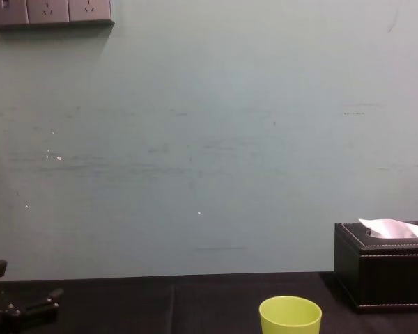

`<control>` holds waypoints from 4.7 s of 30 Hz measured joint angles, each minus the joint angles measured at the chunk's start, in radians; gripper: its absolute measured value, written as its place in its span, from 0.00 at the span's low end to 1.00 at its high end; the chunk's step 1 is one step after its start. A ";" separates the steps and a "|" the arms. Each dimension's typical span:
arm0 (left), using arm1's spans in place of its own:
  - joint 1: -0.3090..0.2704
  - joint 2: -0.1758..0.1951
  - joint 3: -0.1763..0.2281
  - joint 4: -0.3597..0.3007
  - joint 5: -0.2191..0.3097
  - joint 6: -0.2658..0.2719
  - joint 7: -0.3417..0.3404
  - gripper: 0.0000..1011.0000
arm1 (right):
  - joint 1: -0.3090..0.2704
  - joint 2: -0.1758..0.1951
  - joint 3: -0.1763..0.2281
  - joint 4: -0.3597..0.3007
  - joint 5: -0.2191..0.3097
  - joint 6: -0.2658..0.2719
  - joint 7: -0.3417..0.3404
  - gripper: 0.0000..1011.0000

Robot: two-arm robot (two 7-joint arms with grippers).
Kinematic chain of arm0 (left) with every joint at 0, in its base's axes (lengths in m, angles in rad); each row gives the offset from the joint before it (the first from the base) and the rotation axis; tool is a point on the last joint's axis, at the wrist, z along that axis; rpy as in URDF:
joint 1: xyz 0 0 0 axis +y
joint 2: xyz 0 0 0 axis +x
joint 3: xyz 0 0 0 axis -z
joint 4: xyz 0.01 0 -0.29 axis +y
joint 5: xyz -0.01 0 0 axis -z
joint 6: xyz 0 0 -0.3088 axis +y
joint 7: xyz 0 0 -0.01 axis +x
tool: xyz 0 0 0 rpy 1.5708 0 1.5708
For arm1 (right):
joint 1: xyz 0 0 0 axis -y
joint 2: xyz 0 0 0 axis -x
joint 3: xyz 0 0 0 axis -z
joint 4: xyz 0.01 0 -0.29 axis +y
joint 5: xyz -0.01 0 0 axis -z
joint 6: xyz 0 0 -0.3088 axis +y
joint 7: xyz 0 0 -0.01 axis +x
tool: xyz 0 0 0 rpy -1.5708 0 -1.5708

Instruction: Stack the three plastic cups sequentially using one hand.

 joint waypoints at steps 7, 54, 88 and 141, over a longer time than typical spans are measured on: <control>0.000 0.000 0.000 0.000 0.000 0.000 0.000 1.00 | -0.094 0.055 0.073 -0.053 0.077 -0.027 0.096 0.99; 0.000 0.000 0.000 0.000 0.000 0.000 0.000 1.00 | -0.177 0.008 0.048 -0.039 -0.001 -0.005 0.347 0.99; 0.000 0.000 0.000 0.000 0.000 0.000 0.000 1.00 | -0.089 -0.065 -0.003 -0.002 -0.061 0.048 0.344 0.99; 0.000 0.000 0.000 0.000 0.000 0.000 0.000 1.00 | 0.041 -0.135 -0.080 0.071 -0.093 0.110 0.334 0.73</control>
